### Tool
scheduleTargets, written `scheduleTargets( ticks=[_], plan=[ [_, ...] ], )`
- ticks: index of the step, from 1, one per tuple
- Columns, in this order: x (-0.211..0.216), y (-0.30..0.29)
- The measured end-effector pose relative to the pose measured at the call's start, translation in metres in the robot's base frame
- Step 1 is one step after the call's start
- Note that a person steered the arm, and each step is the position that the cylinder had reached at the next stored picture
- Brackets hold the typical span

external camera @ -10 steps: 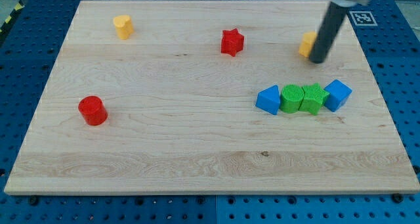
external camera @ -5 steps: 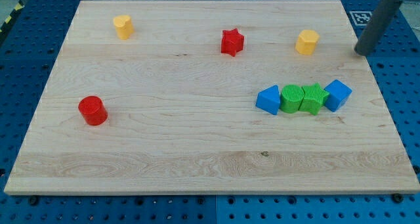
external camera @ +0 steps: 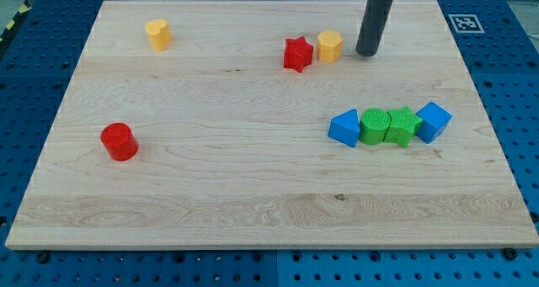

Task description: Push the yellow hexagon on right side of red star

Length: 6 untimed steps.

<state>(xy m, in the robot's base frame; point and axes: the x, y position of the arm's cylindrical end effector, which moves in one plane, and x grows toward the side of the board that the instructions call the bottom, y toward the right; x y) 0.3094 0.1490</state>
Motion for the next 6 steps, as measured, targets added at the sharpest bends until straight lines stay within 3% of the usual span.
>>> scheduleTargets(
  ticks=[2,3,5,6],
  plan=[
    [-0.011,-0.068],
    [-0.009,-0.074],
    [-0.052,-0.104],
    [-0.041,-0.120]
  ],
)
